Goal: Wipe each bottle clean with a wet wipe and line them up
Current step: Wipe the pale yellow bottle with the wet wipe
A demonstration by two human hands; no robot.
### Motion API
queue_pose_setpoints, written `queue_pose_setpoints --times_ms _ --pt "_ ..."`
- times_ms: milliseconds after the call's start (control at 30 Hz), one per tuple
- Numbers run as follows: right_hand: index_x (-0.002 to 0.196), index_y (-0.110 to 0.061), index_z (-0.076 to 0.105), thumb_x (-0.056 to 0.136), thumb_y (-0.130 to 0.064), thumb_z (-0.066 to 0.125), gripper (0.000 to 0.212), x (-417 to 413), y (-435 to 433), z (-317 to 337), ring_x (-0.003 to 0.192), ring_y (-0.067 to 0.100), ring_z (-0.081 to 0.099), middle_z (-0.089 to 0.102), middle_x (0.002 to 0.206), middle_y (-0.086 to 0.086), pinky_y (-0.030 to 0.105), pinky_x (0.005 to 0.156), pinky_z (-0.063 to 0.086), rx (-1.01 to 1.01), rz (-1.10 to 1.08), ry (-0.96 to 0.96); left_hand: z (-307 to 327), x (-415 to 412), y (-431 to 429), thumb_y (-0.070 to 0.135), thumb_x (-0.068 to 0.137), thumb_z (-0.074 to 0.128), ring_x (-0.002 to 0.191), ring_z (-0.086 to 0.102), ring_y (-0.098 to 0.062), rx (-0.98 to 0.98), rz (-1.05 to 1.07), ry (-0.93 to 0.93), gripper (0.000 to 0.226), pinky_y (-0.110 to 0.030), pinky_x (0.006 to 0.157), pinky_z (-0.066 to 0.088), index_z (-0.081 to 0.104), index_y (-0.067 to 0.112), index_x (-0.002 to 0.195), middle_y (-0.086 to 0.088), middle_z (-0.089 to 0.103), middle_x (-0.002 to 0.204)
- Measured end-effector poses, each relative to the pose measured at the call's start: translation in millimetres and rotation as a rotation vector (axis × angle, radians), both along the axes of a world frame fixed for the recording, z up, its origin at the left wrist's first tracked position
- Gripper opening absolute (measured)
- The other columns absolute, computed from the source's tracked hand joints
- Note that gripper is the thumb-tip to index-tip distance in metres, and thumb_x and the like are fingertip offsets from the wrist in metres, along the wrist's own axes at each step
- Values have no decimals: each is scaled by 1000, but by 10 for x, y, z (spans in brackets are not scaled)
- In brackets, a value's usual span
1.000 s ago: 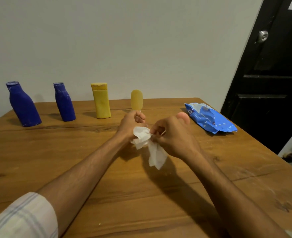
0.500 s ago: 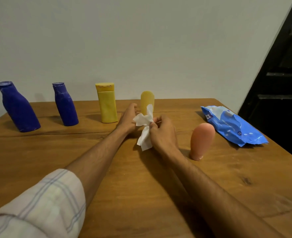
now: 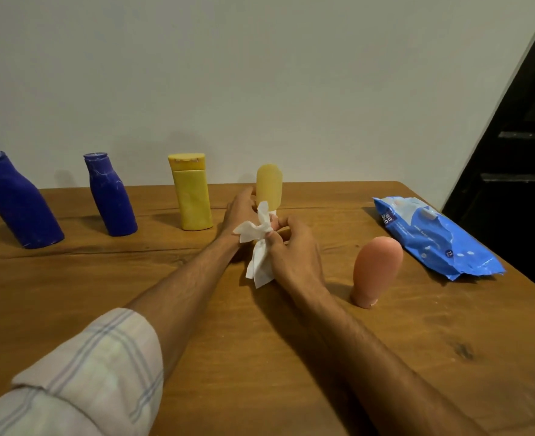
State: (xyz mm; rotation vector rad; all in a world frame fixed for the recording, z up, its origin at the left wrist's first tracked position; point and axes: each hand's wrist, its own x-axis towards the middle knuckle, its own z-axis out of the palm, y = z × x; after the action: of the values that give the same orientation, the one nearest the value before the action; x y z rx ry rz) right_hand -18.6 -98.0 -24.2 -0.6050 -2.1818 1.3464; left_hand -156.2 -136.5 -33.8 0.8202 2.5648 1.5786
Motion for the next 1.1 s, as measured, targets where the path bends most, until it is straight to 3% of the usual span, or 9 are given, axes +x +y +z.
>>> queue_pose_setpoints --times_ms 267,367,433,533,600,767,900,1000,1100 --pt "106 -19 61 98 -19 54 11 167 -95 221 83 6 59 63 102 -5 12 56 40 204 34 134 349 320 -327 20 82 77 84 56 -17 44 0 -2 46 -26 73 42 48 9 117 -4 59 94" --pt "106 -18 66 96 -13 57 15 347 -162 359 82 5 59 67 102 1 10 56 39 337 113 188 474 474 -532 14 86 72 88 63 -26 84 4 -6 26 -30 71 50 50 15 100 -11 66 96" --pt "103 -20 68 94 -12 59 15 510 -220 448 83 6 57 66 103 1 13 61 41 468 165 195 543 645 -706 17 79 77 91 68 -30 117 -7 -29 28 -38 76 55 53 20 93 -10 70 94" --pt "100 -20 70 91 -12 64 14 763 -310 560 89 11 56 64 108 1 18 71 45 638 211 205 625 981 -995 24 77 82 84 69 -15 125 -19 -36 43 -28 67 56 53 21 109 -3 69 98" --pt "101 -18 71 90 -11 64 14 939 -355 594 87 14 55 61 105 1 17 68 44 711 206 246 652 1203 -1179 26 80 79 77 69 -8 132 -17 -43 55 -18 63 52 48 18 125 -1 68 102" --pt "102 -11 72 82 -9 72 20 1270 -505 579 82 19 60 65 104 8 14 64 44 830 191 403 638 1700 -1652 21 81 76 74 72 -11 167 -68 -78 67 -20 65 56 44 12 138 -2 72 94" --pt "101 -5 71 82 -23 61 28 1405 -715 590 86 25 67 69 101 12 34 65 59 891 264 584 576 1974 -1874 8 85 68 79 70 2 248 -122 -151 50 -12 63 51 51 15 132 8 70 93" --pt "101 -5 71 83 -26 58 30 1421 -811 559 86 25 67 69 100 12 36 66 60 881 288 591 521 2088 -1930 0 82 68 81 63 16 276 -113 -142 48 -7 64 49 54 26 119 21 64 90" --pt "100 -5 72 88 -24 61 26 1421 -853 493 85 23 66 68 99 10 35 65 59 870 325 569 473 2146 -1926 5 83 68 86 61 6 252 -57 -80 46 -4 64 47 46 41 103 24 55 96"
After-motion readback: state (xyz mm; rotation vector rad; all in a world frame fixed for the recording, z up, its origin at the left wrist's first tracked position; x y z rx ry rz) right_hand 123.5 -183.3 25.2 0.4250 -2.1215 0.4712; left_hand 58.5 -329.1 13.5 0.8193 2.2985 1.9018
